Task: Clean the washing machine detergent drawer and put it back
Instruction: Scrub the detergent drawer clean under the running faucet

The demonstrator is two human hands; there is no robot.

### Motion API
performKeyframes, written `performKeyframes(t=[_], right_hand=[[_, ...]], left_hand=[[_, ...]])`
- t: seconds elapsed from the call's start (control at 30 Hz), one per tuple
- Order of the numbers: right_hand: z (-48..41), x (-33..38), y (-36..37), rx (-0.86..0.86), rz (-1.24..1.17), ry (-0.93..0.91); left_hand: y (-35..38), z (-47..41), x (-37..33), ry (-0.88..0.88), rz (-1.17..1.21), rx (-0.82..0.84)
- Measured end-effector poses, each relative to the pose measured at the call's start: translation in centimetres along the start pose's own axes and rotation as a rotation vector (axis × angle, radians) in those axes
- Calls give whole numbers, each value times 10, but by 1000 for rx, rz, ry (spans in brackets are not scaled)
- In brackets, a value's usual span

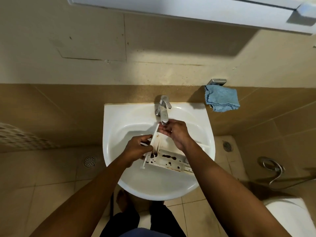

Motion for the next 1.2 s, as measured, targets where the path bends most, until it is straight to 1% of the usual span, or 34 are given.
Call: performKeyframes(t=[0.13, 0.27, 0.33, 0.37, 0.5, 0.63, 0.7, 0.8, 0.83, 0.87, 0.97, 1.1, 1.13, 1.2], right_hand=[[-1, -7, 5, -4, -17, 51], [0, -11, 13, 99, -138, 115], [-2, -11, 15, 88, -157, 140], [-4, -10, 14, 65, -122, 129], [-2, -8, 9, 3, 76, 28], [17, -23, 4, -34, 82, -134], [25, -37, 5, 12, 231, -286], [44, -51, 5, 128, 591, -629], [52, -58, 5, 173, 684, -704], [60, -64, 2, 218, 745, -724], [68, -70, -5, 320, 794, -650], [44, -43, -2, 153, 702, -618], [44, -40, 1, 142, 695, -626], [56, -40, 5, 188, 746, -735]], left_hand=[[-11, -2, 3, -5, -3, -28], [-17, -3, 6, -3, -2, -27], [-17, -3, 7, -12, 5, -32], [-17, -4, 8, -20, 11, -34], [-18, -4, 7, -27, 12, -26], [-19, -3, 7, -38, 14, -29], [-18, -3, 7, -40, 15, -29], [-18, -2, 7, -44, 19, -30], [-18, -2, 6, -43, 14, -32], [-18, -2, 6, -35, 4, -33], [-18, -2, 7, -28, -10, -42], [-15, 1, 3, -16, -14, -40], [-14, 2, 2, -20, -8, -46], [-14, 3, 1, -21, 1, -48]])
Point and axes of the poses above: each hand's wrist, its own z-axis away from the middle knuckle, its own y-axis out of the palm, x = y × z, the point moved 5 cm from there along -z, towards the middle knuckle, and after that the axes turned 10 degrees about -x, right-handed, at the moved point
